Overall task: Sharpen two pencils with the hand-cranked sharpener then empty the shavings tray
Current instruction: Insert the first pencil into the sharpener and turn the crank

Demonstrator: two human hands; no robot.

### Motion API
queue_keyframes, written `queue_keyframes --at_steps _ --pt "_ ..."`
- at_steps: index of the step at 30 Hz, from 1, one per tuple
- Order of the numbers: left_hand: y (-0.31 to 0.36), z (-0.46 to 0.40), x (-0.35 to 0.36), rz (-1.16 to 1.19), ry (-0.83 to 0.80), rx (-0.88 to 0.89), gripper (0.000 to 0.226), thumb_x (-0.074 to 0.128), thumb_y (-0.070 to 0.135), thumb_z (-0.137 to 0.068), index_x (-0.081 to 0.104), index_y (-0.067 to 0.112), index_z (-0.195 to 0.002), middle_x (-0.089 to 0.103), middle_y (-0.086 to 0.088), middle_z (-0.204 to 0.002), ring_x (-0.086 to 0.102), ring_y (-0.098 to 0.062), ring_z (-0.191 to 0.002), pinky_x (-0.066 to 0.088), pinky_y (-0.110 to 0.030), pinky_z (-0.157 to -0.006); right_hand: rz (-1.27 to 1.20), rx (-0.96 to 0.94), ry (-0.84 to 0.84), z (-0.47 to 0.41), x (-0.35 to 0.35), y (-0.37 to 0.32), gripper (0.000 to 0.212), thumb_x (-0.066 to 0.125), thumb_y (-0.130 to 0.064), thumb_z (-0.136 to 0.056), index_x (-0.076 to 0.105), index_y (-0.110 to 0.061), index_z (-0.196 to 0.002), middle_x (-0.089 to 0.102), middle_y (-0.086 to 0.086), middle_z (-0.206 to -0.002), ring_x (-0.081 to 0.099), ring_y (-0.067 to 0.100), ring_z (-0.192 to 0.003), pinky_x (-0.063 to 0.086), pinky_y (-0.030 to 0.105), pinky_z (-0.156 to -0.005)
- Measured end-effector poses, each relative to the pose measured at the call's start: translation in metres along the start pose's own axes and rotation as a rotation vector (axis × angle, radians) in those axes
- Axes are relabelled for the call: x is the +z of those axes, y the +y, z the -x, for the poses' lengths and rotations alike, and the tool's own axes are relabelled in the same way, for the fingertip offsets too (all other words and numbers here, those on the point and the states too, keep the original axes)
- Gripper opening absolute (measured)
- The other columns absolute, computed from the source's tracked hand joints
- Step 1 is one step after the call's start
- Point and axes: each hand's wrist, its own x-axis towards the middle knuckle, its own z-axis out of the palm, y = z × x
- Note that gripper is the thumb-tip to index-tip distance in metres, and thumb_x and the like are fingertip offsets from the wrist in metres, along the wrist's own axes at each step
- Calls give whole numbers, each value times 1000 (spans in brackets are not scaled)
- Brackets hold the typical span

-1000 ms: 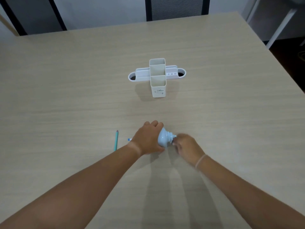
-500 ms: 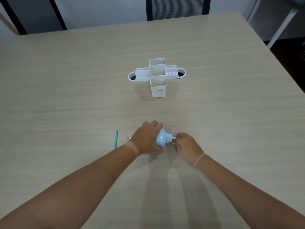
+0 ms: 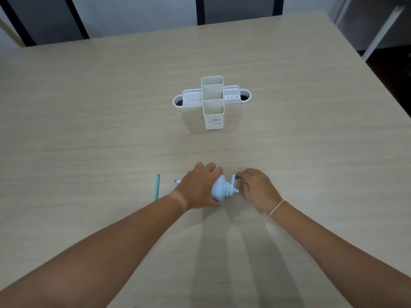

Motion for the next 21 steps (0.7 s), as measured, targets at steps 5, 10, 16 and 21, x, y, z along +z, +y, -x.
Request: queue_keyframes --at_steps 5,10,16,21 --pt "0 -1 3 16 1 -36 58 75 43 -58 47 16 -101 50 -1 -100 43 -22 -87 47 -41 -84 24 -27 29 -3 8 -2 10 57 8 -64 64 1 -59 60 19 -53 61 29 -50 37 24 -52" --pt "0 -1 5 20 1 -50 56 73 41 -59 47 16 -102 50 -1 -100 40 -22 -85 48 -42 -82 -85 -118 64 62 9 -16 24 44 -13 -79 65 -5 -69 60 9 -61 48 13 -64 37 22 -61" --pt "2 0 2 33 -8 -53 55 74 42 -60 45 15 -98 38 5 -90 41 -24 -87 48 -43 -83 -55 -30 158 -8 -19 -18 16 52 -1 -78 67 3 -83 65 21 -72 58 28 -74 38 25 -67" --pt "3 2 3 42 4 -80 58 74 40 -60 46 15 -104 49 -1 -102 36 -21 -86 50 -43 -81 25 13 -57 19 13 -7 18 49 -2 -71 64 0 -61 61 19 -58 57 19 -61 35 24 -55"
